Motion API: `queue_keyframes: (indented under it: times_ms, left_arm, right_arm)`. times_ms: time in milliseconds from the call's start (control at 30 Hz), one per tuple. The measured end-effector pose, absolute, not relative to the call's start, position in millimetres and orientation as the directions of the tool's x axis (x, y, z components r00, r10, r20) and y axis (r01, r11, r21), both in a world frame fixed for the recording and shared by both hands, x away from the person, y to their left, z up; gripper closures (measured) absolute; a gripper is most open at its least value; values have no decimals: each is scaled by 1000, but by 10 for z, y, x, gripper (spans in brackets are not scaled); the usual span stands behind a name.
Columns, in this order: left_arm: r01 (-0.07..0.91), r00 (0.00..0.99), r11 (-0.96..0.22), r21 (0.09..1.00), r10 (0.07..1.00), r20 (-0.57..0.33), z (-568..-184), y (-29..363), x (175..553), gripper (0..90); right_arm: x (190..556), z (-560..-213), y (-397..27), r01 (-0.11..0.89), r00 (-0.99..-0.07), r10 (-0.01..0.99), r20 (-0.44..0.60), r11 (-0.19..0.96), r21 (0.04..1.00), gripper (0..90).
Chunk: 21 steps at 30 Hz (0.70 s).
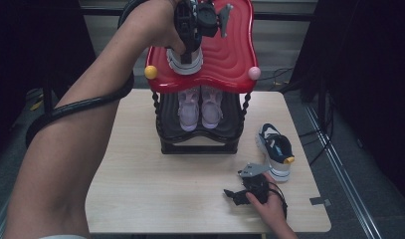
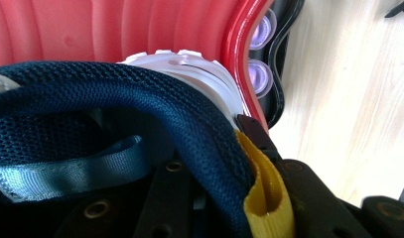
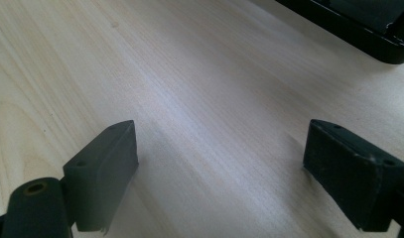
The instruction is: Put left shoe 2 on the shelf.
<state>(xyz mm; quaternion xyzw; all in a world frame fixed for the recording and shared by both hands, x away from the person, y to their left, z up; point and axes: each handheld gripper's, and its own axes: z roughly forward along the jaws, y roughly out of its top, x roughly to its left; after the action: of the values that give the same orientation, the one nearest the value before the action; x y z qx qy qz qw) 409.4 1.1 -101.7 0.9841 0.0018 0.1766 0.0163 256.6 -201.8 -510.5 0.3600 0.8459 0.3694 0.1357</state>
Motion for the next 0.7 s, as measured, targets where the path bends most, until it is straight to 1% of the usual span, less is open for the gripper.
queue_keyframes:
  times_ms: [367,567,633,700]
  left_arm:
    - [-39,943,-999,7,-34,332,-1084,-20,4241,763]
    - [-44,943,-999,11,-38,329,-1082,-15,4291,760]
    - [-61,943,-998,-1,-58,327,-1082,-11,4304,758]
    - [-75,944,-997,8,-69,322,-1086,-1,4307,755]
  right_arm:
    - [2566,-5105,-2018,508,-704,709,36,468,723,130]
    - [2566,-5103,-2020,509,-704,709,36,470,721,130]
    - [2566,-5103,-2020,509,-704,709,36,470,721,130]
    - [2566,-5103,-2020,509,-705,709,36,470,721,130]
